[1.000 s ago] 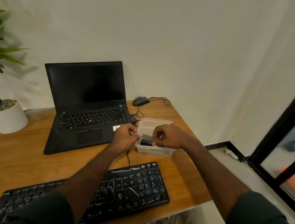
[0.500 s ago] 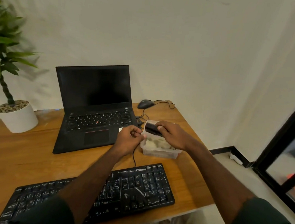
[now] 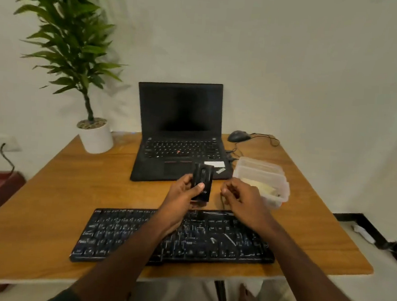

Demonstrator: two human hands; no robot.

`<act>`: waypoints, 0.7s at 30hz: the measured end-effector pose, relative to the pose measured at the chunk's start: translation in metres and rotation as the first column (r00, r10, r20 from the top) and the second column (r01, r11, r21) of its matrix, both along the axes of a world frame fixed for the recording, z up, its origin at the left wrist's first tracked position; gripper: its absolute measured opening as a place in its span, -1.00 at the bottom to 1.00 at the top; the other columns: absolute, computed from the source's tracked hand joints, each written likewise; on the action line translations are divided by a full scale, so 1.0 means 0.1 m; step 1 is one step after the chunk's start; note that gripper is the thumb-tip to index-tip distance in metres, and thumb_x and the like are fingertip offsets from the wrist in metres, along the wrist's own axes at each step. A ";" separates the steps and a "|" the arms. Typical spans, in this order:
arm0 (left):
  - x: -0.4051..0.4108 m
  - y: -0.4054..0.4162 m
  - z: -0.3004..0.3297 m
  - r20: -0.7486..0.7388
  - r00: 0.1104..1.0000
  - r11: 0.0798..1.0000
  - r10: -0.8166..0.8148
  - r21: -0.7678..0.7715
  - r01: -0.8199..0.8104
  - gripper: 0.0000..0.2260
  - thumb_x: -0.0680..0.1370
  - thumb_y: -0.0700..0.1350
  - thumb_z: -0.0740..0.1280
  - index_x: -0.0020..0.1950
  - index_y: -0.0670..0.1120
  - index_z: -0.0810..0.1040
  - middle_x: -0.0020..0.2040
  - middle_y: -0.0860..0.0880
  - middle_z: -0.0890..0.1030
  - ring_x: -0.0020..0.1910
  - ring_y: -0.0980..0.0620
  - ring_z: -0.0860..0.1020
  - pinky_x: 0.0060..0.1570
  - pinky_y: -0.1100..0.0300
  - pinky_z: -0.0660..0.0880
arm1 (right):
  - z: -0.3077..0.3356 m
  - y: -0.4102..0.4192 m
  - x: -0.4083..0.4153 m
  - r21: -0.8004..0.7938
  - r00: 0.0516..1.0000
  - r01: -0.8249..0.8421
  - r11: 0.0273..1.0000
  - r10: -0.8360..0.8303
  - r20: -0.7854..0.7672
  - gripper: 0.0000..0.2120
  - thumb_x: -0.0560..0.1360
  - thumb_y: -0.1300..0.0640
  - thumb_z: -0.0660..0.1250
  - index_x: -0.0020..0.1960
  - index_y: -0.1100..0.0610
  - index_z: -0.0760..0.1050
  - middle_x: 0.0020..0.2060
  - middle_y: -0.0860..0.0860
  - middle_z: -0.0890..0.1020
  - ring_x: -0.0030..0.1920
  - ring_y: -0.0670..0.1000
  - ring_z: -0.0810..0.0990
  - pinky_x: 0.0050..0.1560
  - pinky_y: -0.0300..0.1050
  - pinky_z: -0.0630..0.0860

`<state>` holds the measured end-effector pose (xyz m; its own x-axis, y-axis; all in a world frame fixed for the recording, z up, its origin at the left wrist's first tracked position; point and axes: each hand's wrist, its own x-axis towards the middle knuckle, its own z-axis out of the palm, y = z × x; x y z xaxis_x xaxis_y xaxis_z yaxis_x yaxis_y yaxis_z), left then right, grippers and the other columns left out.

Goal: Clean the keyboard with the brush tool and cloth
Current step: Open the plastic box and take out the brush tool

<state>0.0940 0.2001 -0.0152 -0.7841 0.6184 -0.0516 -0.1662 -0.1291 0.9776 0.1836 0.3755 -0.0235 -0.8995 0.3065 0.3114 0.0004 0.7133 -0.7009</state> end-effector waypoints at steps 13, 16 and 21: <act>0.17 -1.12 -0.05 -0.216 0.970 0.989 0.107 -0.077 -0.126 -0.83 0.68 -0.20 0.19 0.20 -0.13 0.55 -0.07 -0.26 0.67 -0.32 -0.02 0.60 -0.39 0.22 0.54 | -0.34 -0.64 0.26 0.429 0.999 -0.033 0.903 0.017 0.040 -0.87 0.65 0.02 0.19 0.04 -0.06 0.51 -0.05 -0.14 0.59 0.01 -0.09 0.50 0.16 0.06 0.41; 0.21 -1.21 -0.05 -0.266 0.960 0.988 0.083 -0.104 -0.114 -0.83 0.68 -0.18 0.22 0.20 -0.15 0.56 -0.05 -0.24 0.67 -0.27 0.01 0.64 -0.30 0.20 0.59 | -0.29 -0.69 0.27 0.451 0.997 -0.033 0.892 0.000 0.072 -0.87 0.64 0.03 0.19 0.03 -0.05 0.52 -0.05 -0.14 0.59 0.01 -0.09 0.49 0.16 0.06 0.39; 0.16 -1.27 -0.02 -0.345 0.937 0.983 0.059 -0.142 -0.114 -0.85 0.66 -0.13 0.28 0.15 -0.15 0.58 -0.11 -0.14 0.70 -0.18 -0.05 0.68 -0.31 0.11 0.62 | -0.26 -0.68 0.27 0.469 0.994 -0.043 0.882 -0.008 0.108 -0.87 0.64 0.00 0.18 0.03 -0.09 0.50 -0.05 -0.16 0.60 0.00 -0.10 0.51 0.16 0.07 0.39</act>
